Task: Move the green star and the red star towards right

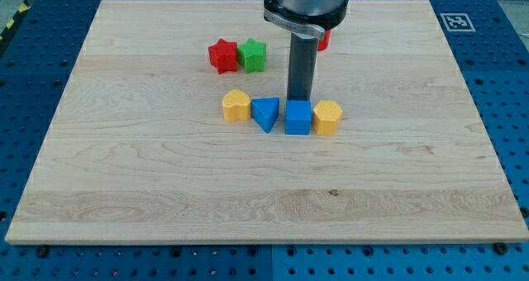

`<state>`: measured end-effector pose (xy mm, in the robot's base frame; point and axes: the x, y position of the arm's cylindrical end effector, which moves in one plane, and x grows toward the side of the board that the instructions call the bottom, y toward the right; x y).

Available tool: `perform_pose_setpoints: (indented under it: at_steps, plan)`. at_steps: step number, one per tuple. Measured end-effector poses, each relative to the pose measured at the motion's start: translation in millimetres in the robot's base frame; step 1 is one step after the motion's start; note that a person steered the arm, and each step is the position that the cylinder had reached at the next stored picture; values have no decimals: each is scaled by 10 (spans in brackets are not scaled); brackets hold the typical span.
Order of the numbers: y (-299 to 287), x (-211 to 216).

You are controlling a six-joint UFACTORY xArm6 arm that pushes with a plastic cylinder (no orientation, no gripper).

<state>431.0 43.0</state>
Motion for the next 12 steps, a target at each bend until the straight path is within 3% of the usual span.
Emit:
perform_pose_setpoints:
  at_steps: [3,5,7,9,12]
  plan:
    - [-5,-178]
    - [-738,-580]
    - [-1747,-505]
    - [-2072,-984]
    - [-701,-1021]
